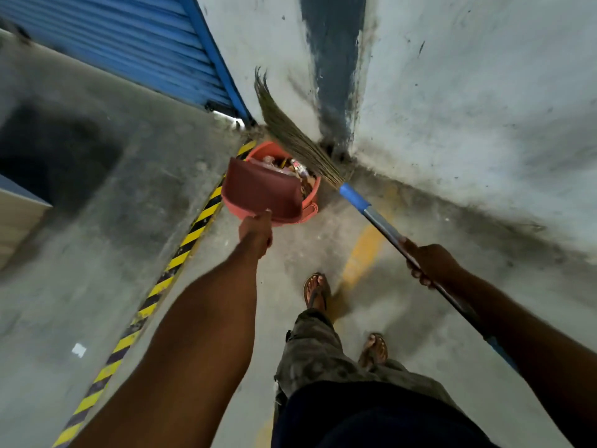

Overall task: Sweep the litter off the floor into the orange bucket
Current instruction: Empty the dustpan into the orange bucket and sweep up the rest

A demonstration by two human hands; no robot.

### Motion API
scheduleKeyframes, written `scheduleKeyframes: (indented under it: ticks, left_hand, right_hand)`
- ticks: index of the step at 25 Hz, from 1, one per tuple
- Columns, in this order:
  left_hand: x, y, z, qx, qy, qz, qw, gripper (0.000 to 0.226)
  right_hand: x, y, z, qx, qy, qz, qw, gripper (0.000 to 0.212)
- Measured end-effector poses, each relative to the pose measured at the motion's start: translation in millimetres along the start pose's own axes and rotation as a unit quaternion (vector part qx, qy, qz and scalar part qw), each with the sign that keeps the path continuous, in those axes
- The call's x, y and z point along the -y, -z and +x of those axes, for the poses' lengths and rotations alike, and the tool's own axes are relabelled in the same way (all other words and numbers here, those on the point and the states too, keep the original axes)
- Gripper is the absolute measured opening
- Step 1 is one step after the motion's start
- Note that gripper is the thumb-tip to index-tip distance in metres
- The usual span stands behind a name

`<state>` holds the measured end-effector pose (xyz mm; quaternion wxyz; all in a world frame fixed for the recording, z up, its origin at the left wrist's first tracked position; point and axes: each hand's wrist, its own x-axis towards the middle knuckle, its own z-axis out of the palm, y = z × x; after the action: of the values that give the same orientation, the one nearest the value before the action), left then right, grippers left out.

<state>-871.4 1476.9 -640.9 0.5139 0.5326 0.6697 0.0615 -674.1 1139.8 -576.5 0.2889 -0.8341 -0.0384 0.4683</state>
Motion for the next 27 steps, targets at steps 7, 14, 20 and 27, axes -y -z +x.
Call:
scheduleKeyframes:
  ticks: [7, 14, 20, 27]
  left_hand:
    - [70, -2, -133, 0.034, -0.044, -0.071, 0.996, 0.042]
    - [131, -7, -217, 0.109, -0.074, -0.072, 0.989, 0.038]
    - [209, -9, -319, 0.193, -0.095, -0.032, 0.976, 0.039]
    - [304, -50, -438, 0.276, -0.131, 0.010, 0.952, 0.041]
  right_hand:
    - [-87, 8, -97, -0.072, 0.036, 0.022, 0.997, 0.078]
    - [-192, -24, -203, -0.209, 0.034, -0.175, 0.962, 0.092]
    - [-316, -93, -328, -0.316, -0.043, -0.148, 0.936, 0.081]
    - [-469, -111, -444, -0.383, -0.099, -0.016, 0.918, 0.085]
